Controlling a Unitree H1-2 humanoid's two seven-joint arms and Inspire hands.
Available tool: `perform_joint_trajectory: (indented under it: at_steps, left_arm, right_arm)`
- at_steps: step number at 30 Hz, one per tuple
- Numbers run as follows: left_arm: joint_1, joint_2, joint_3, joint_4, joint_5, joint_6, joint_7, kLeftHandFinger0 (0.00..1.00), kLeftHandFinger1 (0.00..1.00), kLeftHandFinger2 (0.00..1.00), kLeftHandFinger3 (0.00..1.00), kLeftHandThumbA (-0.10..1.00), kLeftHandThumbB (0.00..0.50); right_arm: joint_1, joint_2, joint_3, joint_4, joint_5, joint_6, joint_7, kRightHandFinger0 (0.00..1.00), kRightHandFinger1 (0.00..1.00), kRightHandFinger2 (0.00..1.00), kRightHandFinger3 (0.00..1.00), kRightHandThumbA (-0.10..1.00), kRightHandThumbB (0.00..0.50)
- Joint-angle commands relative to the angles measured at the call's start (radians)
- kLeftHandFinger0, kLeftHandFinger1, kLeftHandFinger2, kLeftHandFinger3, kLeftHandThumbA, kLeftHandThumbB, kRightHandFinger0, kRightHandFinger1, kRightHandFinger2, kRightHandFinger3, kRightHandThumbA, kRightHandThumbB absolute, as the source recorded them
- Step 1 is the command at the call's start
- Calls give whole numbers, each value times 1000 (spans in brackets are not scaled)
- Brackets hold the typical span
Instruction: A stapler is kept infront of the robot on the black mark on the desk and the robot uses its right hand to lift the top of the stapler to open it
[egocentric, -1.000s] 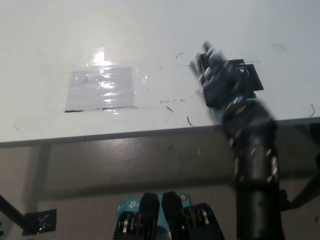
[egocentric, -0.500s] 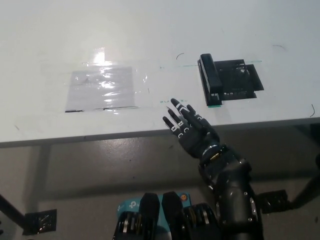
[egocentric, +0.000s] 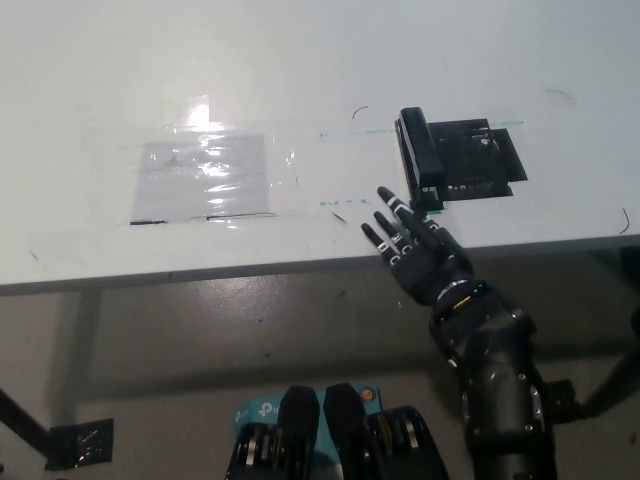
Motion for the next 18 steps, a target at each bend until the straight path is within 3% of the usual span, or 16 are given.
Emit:
perform_joint_trajectory:
  at_steps: [1,5,11,14,16,18]
  left_arm:
    - [6,8,16,-24,-26,-33,-6,594,625,809,943,339,162]
    - [6,15,12,-9,-23,-46,-16,603,635,807,945,347,144]
    - [14,7,15,-20,-26,-36,-6,592,625,785,941,327,151]
    - [16,8,13,-20,-26,-34,-8,601,629,787,949,333,142]
    - [13,4,17,-23,-27,-25,4,580,607,777,934,313,158]
    - [19,2,17,-19,-29,-31,-2,573,606,773,932,307,149]
  right_arm:
    - [-63,0,-5,-26,9,4,34,674,816,903,1000,884,0]
    - [-68,-4,7,-22,0,4,37,654,784,874,1000,866,0]
    - [-73,-2,13,-21,0,4,40,656,809,915,1000,840,0]
    - [-85,0,17,-18,5,4,29,629,770,892,1000,821,0]
    - [-99,2,15,-19,2,4,20,586,712,822,1000,795,0]
    - [-99,1,22,-26,0,4,21,587,716,816,1000,792,0]
